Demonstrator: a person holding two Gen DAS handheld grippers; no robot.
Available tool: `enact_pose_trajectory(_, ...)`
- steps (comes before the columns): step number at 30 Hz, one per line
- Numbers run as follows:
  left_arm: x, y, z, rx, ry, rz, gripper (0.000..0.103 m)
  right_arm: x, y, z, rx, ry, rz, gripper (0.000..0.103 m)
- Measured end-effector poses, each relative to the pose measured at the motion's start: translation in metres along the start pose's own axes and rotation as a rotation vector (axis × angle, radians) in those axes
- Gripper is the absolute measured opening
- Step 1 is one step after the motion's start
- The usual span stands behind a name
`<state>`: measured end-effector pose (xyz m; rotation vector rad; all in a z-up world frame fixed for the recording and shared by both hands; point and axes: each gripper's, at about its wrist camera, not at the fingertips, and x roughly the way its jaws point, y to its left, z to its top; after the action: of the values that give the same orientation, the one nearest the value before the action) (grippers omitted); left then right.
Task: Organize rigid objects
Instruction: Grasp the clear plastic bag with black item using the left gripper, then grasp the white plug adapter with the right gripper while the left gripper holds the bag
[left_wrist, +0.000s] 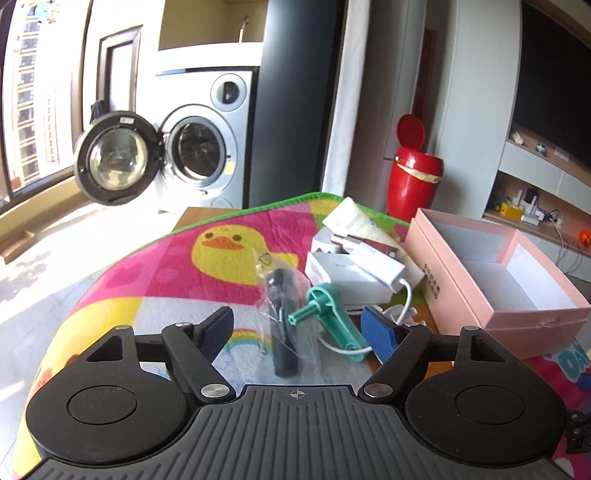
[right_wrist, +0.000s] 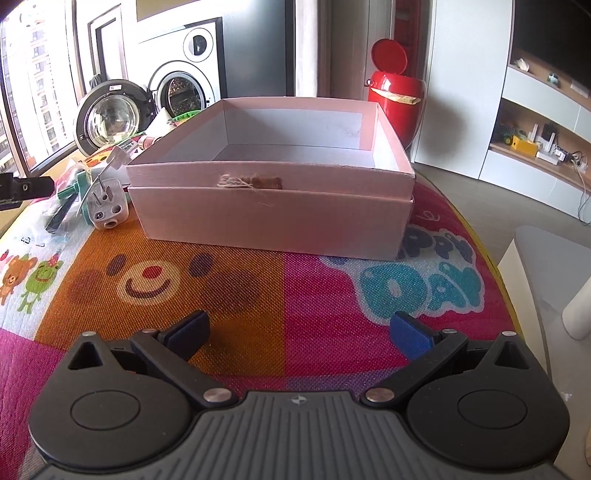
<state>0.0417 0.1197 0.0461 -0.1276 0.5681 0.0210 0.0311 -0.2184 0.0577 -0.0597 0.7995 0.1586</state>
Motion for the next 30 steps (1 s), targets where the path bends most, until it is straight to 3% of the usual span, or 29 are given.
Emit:
enact_pose_trajectory(3,0.027,0.013,0.009,-0.018,0.062,-0.007,0.076,-0.002,0.003,0.001,-0.028,0.003,0.027,0.102)
enact_pose_trajectory(5,0.042,0.016,0.010,-0.026,0.092,-0.021,0.072,-0.005,0.009,0.004,-0.075,-0.013,0.088,0.089)
enact_pose_trajectory(7,0.052,0.017,0.008,-0.027,0.118,-0.049,0.060,-0.010,0.024,0.010,-0.131,-0.050,0.117,0.076)
enact_pose_trajectory(8,0.055,0.018,0.004,-0.028,0.138,-0.061,0.047,-0.014,0.032,0.013,-0.161,-0.077,0.125,0.074)
enact_pose_trajectory(12,0.038,0.022,-0.009,0.027,0.124,-0.070,0.037,-0.021,0.073,0.037,-0.306,-0.160,0.187,0.060)
enact_pose_trajectory(20,-0.018,0.055,-0.034,0.132,0.133,-0.022,0.034,0.000,0.161,0.074,-0.539,-0.214,0.269,0.047)
enact_pose_trajectory(24,-0.019,0.076,-0.034,0.009,0.141,-0.095,0.035,0.025,0.197,0.102,-0.529,-0.188,0.299,0.045)
enact_pose_trajectory(30,-0.009,0.086,-0.028,-0.087,0.132,-0.098,0.035,0.064,0.235,0.098,-0.625,-0.195,0.225,0.047)
